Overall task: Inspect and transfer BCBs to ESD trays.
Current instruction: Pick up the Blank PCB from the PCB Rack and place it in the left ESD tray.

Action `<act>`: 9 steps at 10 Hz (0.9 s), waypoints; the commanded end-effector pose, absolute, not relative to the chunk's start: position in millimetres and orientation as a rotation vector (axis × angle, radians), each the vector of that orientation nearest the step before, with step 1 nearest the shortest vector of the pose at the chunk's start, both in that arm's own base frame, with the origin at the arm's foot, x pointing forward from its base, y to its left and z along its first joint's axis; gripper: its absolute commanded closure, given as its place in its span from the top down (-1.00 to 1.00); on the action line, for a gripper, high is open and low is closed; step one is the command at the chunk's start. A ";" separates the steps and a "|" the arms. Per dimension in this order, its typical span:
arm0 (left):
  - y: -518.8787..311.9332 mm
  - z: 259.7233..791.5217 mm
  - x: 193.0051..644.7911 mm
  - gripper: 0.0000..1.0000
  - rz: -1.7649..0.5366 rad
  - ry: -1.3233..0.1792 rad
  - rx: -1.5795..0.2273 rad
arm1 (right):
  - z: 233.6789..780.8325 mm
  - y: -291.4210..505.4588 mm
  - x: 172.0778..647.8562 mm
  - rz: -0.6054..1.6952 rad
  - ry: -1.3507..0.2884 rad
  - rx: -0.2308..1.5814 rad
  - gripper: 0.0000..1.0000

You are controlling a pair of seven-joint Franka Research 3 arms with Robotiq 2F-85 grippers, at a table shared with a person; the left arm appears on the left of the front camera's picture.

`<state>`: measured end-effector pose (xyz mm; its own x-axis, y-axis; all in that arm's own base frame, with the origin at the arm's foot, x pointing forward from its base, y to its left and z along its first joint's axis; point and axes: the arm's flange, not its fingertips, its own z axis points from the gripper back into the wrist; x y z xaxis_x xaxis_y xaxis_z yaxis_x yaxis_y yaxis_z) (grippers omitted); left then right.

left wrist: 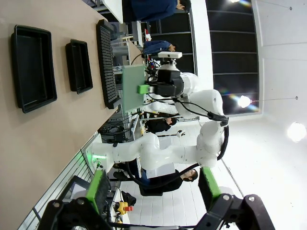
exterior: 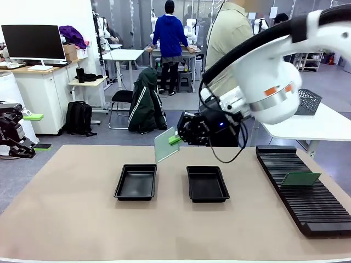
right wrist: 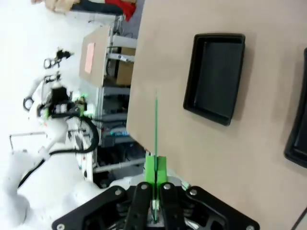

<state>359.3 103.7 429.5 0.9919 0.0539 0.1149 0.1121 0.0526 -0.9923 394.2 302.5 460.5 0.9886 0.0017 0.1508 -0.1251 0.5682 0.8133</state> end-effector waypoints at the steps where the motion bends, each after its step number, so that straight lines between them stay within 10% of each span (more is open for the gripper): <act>1: 104.5 430.2 359.2 1.00 -0.042 -0.140 -1.518 | 437.4 333.3 390.7 -0.058 -0.180 0.944 -0.96; 9: 104.5 430.2 359.2 1.00 -0.042 -0.140 -1.518 | 372.9 402.9 432.4 -0.078 -0.188 0.876 -0.96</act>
<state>359.3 103.7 429.6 0.9919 0.0539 0.1151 0.1122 0.0527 -0.9923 424.7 390.9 373.6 0.9822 -0.1490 0.1148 0.0033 0.6238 0.7816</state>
